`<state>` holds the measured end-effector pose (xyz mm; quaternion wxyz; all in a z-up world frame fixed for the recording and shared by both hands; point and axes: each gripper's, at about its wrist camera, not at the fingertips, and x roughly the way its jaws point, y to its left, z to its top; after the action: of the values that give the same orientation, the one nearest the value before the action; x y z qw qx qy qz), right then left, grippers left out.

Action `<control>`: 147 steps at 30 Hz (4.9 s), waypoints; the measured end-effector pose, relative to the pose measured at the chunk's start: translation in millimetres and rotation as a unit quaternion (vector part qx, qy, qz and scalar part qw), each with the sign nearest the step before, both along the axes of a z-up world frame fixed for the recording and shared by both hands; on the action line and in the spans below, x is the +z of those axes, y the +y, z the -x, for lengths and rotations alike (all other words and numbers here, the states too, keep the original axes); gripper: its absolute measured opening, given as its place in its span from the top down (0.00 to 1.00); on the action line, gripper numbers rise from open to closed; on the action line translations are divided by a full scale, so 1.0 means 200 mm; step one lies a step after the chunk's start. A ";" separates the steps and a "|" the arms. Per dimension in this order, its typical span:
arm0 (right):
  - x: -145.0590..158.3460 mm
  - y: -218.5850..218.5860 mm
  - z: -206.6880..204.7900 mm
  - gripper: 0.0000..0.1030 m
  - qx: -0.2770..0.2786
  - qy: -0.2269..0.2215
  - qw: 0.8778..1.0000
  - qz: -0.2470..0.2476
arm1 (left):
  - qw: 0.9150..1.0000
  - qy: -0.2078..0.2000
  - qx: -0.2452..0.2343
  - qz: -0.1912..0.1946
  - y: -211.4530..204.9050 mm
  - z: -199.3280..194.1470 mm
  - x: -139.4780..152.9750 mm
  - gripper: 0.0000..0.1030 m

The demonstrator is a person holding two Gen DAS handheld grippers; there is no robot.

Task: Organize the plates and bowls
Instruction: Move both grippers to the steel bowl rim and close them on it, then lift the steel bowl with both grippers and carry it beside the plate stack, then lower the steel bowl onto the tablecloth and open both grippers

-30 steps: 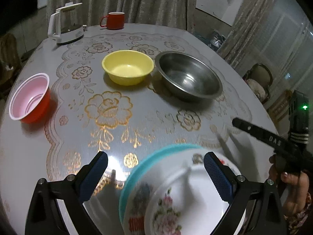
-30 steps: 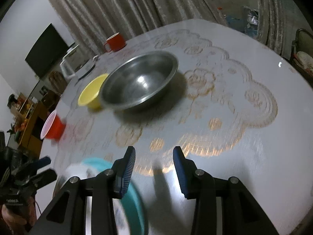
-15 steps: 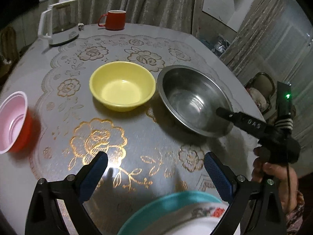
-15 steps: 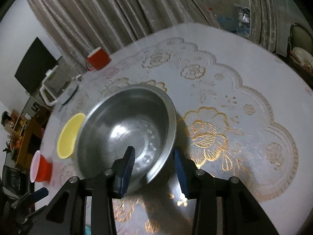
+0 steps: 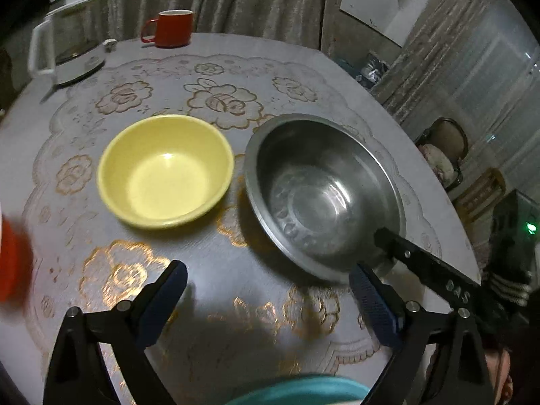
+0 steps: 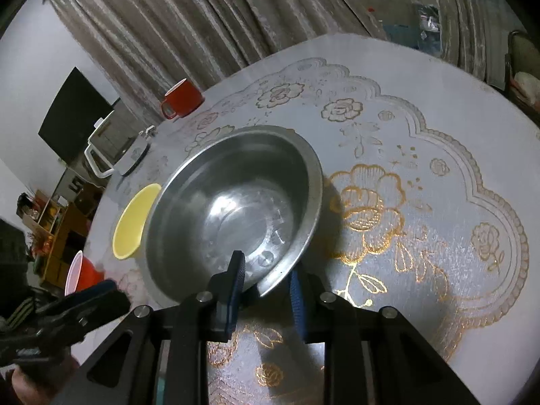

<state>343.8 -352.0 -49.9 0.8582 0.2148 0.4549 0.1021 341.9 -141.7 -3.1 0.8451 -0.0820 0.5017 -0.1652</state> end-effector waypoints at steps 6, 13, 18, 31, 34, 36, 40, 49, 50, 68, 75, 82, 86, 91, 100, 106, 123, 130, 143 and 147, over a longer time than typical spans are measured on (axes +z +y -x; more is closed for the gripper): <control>0.00 0.01 0.02 0.76 0.000 0.000 1.000 0.005 | 1.000 0.018 -0.024 -0.003 -0.08 -0.10 -0.08 0.46; -0.03 0.00 0.05 0.79 0.002 0.003 1.000 -0.007 | 0.998 0.005 -0.056 -0.017 -0.14 -0.04 -0.10 0.68; -0.01 0.02 0.11 0.79 0.003 -0.001 1.000 -0.007 | 0.999 0.009 -0.051 -0.007 -0.11 0.02 -0.08 0.67; 0.02 0.04 0.31 0.78 0.005 -0.001 1.000 -0.009 | 0.998 0.006 -0.060 -0.008 -0.08 0.20 -0.08 0.67; 0.03 0.06 0.35 0.78 0.005 -0.004 1.000 -0.008 | 0.998 0.000 -0.061 -0.008 -0.07 0.24 -0.06 0.67; 0.04 0.06 0.37 0.78 0.005 -0.005 1.000 -0.009 | 0.998 -0.001 -0.060 -0.006 -0.06 0.27 -0.05 0.67; 0.07 0.08 0.42 0.78 0.007 -0.013 1.000 -0.002 | 0.998 -0.007 -0.060 -0.002 -0.04 0.30 -0.03 0.67; 0.16 0.14 0.50 0.77 0.016 -0.035 0.999 0.006 | 0.998 -0.037 -0.051 0.007 0.04 0.42 0.07 0.67; 0.17 0.14 0.50 0.77 0.018 -0.037 0.999 0.004 | 0.998 -0.040 -0.050 0.008 0.06 0.44 0.08 0.67; 0.25 0.40 0.67 0.77 0.070 -0.045 0.997 -0.003 | 0.998 -0.059 -0.012 0.027 0.37 0.69 0.14 0.66; 0.30 0.56 0.75 0.77 0.099 -0.055 0.994 -0.005 | 0.997 -0.072 0.013 0.027 0.53 0.82 0.17 0.66; 0.31 0.73 0.81 0.77 0.133 -0.056 0.989 -0.005 | 0.996 -0.075 0.040 0.035 0.72 0.96 0.16 0.66; 0.30 0.83 0.85 0.77 0.154 -0.050 0.987 -0.013 | 0.995 -0.076 0.058 0.030 0.82 1.05 0.15 0.66; 0.29 0.96 0.89 0.77 0.183 -0.045 0.982 -0.018 | 0.994 -0.074 0.079 0.029 0.94 1.16 0.14 0.65; 0.23 1.13 0.97 0.77 0.227 -0.023 0.973 -0.023 | 0.992 -0.059 0.107 0.023 1.09 1.31 0.06 0.64; 0.17 1.19 0.98 0.76 0.242 -0.004 0.970 -0.021 | 0.992 -0.047 0.119 0.025 1.13 1.35 0.01 0.63; 0.09 1.29 1.01 0.70 0.273 0.031 0.961 -0.016 | 0.991 -0.031 0.133 0.017 1.19 1.37 -0.08 0.63; 0.09 1.27 1.03 0.69 0.277 0.035 0.960 -0.023 | 0.991 -0.030 0.130 0.019 1.18 1.37 -0.08 0.62; 0.13 1.21 1.04 0.69 0.272 0.027 0.961 -0.027 | 0.991 -0.022 0.132 0.022 1.18 1.38 -0.07 0.53; 0.15 1.18 1.04 0.69 0.269 0.020 0.963 -0.022 | 0.991 -0.020 0.131 0.021 1.18 1.38 -0.06 0.48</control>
<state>135.7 -115.3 -20.3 0.7849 0.1052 0.5107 0.3346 66.8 94.4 -14.4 0.8676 -0.1611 0.4658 -0.0655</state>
